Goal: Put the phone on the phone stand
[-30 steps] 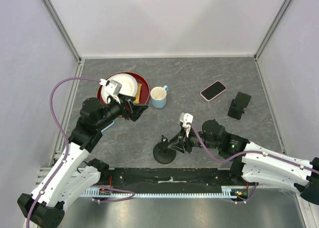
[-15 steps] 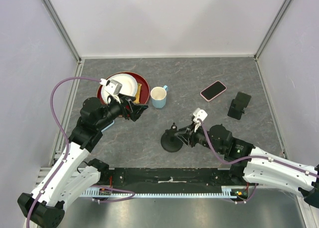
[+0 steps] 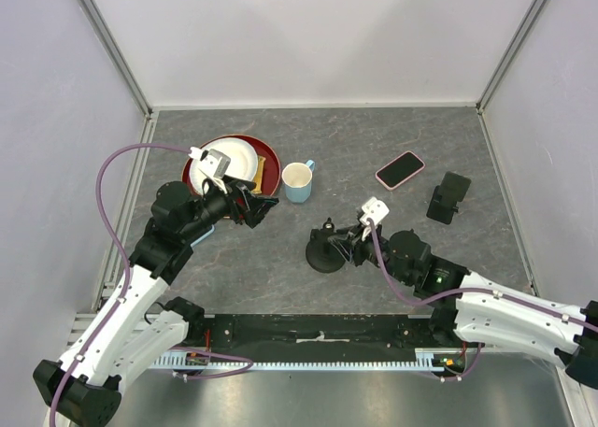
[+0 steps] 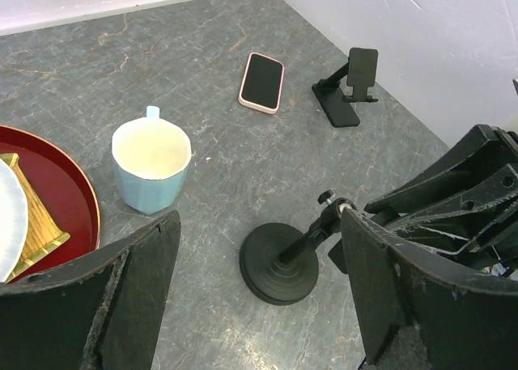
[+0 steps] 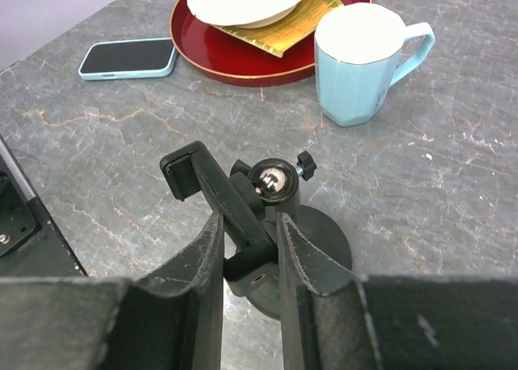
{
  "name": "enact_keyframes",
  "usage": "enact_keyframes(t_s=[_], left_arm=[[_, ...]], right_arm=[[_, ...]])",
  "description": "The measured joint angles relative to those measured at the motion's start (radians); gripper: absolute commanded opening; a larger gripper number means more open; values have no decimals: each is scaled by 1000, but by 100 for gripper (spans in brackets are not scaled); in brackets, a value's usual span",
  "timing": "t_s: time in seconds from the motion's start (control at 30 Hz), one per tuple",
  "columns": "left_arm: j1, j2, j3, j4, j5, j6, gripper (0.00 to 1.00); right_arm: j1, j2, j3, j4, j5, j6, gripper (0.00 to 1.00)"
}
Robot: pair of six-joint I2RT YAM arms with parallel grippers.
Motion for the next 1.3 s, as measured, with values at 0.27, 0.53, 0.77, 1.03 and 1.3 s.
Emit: enact_keyframes(t_s=[0.27,0.53,0.77,1.03,1.3], left_arm=[[0,0,0,0,0,0,86],[-3,0,0,0,0,0,86],[-6,0,0,-6,-1,0,86],[-6,16,0,-15,-27,0,82],[-7,6,18,-84,-331,-25,90]], right_arm=[[-114,94,16,92,-139,-31,0],[-164,166,59,102,-227,-33,49],[-164,178,99,61,-226,-6,98],[-164,-45,98,-42,-62,138,98],[-166,-216,46,-253,380,472,98]])
